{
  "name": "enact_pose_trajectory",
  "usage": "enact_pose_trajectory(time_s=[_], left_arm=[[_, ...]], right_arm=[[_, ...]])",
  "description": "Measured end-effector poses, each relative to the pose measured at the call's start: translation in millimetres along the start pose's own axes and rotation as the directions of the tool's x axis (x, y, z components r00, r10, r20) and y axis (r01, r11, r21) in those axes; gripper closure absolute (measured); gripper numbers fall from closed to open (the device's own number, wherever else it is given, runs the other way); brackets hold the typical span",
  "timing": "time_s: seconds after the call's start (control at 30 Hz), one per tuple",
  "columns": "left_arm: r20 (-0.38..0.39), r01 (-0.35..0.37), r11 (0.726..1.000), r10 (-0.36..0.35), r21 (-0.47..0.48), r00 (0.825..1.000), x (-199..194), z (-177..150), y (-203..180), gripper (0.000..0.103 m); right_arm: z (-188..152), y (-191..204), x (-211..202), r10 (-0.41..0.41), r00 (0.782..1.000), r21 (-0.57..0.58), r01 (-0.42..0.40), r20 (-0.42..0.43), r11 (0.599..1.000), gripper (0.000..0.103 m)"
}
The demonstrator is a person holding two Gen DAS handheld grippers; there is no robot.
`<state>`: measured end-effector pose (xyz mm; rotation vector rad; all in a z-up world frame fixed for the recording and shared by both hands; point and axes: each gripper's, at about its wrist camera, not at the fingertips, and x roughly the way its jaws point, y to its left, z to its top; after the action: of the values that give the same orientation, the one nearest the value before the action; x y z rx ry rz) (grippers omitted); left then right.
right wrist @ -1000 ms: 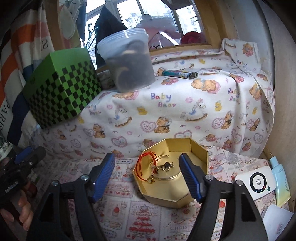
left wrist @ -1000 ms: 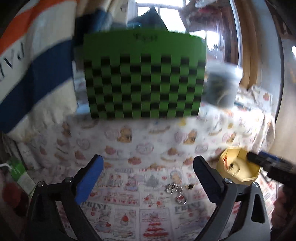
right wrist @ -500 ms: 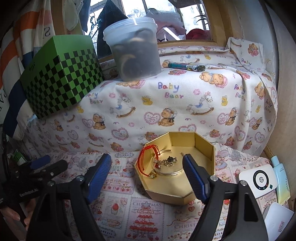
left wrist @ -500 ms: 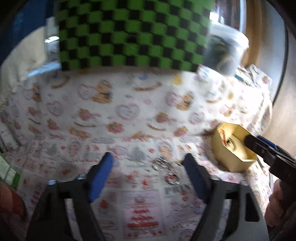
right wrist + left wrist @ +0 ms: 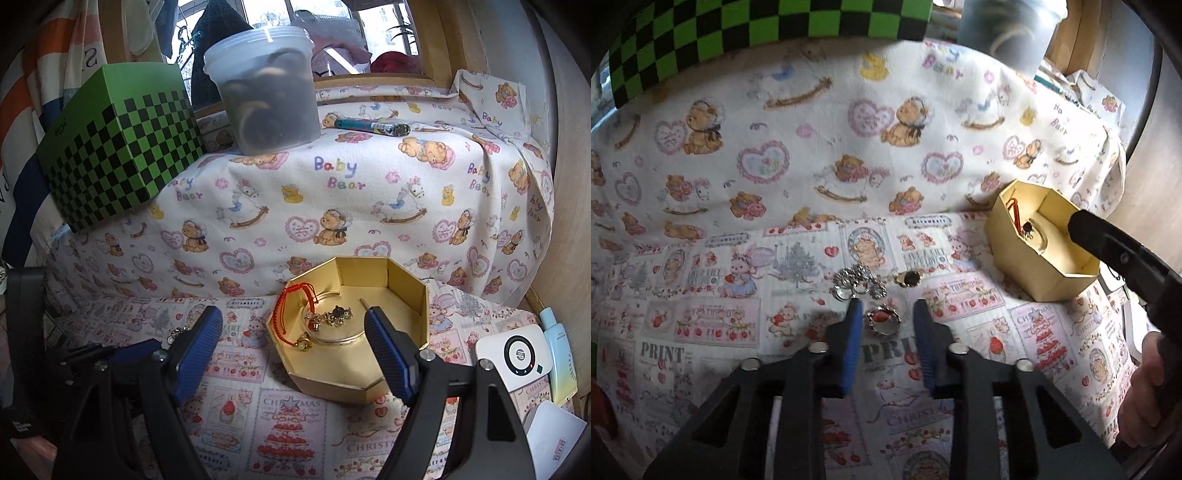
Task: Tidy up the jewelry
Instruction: 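Close the left tool on a silver ring in the jewelry pile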
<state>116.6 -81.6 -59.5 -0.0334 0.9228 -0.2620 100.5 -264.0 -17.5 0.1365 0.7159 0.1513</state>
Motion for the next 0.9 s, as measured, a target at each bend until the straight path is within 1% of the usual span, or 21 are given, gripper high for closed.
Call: enact_pose_trajectory(time_s=[0.03, 0.17, 0.27, 0.37, 0.53, 0.57, 0.67, 0.8, 0.83, 0.9], left_arm=[[-0.006, 0.013, 1.0, -0.013, 0.003, 1.0, 3.0, 1.0, -3.1, 0.079], [-0.021, 0.006, 1.0, -0.006, 0.006, 1.0, 9.8, 2.6, -5.3, 0.079], [-0.041, 0.001, 1.0, -0.001, 0.011, 0.999, 16.6, 2.8, -8.1, 0.079], [-0.024, -0.044, 0.999, 0.044, 0.013, 0.999, 17.4, 0.7, -12.5, 0.079], [-0.027, -0.047, 0.999, 0.047, 0.018, 0.999, 18.8, 0.0, -13.8, 0.079], [-0.028, -0.047, 0.999, 0.047, 0.016, 0.998, 18.9, 0.6, -13.8, 0.082], [-0.027, -0.033, 0.999, 0.033, 0.004, 0.999, 20.5, 2.4, -10.5, 0.083], [0.016, -0.024, 1.0, 0.024, -0.012, 1.0, 1.0, 2.4, 3.1, 0.083], [0.034, -0.025, 1.0, 0.026, -0.009, 0.999, -6.6, 3.8, 4.8, 0.083], [0.096, -0.038, 0.999, 0.039, -0.017, 0.995, -26.3, 8.0, 10.5, 0.083]], right_arm=[[0.0, 0.0, 0.6, -0.006, 1.0, 0.008, 0.006, -0.013, 1.0, 0.025], [-0.7, 1.7, 1.9, -0.021, 1.0, -0.008, 0.021, -0.014, 1.0, 0.025], [-1.7, 3.6, 2.1, -0.012, 1.0, -0.008, 0.012, -0.014, 1.0, 0.025], [-2.1, 7.0, -0.7, -0.028, 1.0, -0.031, 0.028, 0.004, 0.999, 0.025], [-2.8, 5.7, 0.0, -0.023, 1.0, -0.032, 0.023, 0.001, 0.999, 0.025], [-2.7, 5.3, 0.6, -0.024, 1.0, -0.033, 0.024, 0.0, 0.999, 0.025], [-3.0, 3.2, 1.4, -0.029, 1.0, -0.027, 0.029, -0.002, 0.999, 0.025], [-2.5, 1.7, -0.9, -0.027, 1.0, -0.025, 0.027, 0.004, 0.999, 0.025], [-2.5, 2.2, -2.0, -0.026, 1.0, -0.027, 0.026, 0.006, 0.999, 0.025], [-2.4, 4.8, -5.7, -0.018, 1.0, -0.031, 0.018, 0.012, 0.999, 0.025]])
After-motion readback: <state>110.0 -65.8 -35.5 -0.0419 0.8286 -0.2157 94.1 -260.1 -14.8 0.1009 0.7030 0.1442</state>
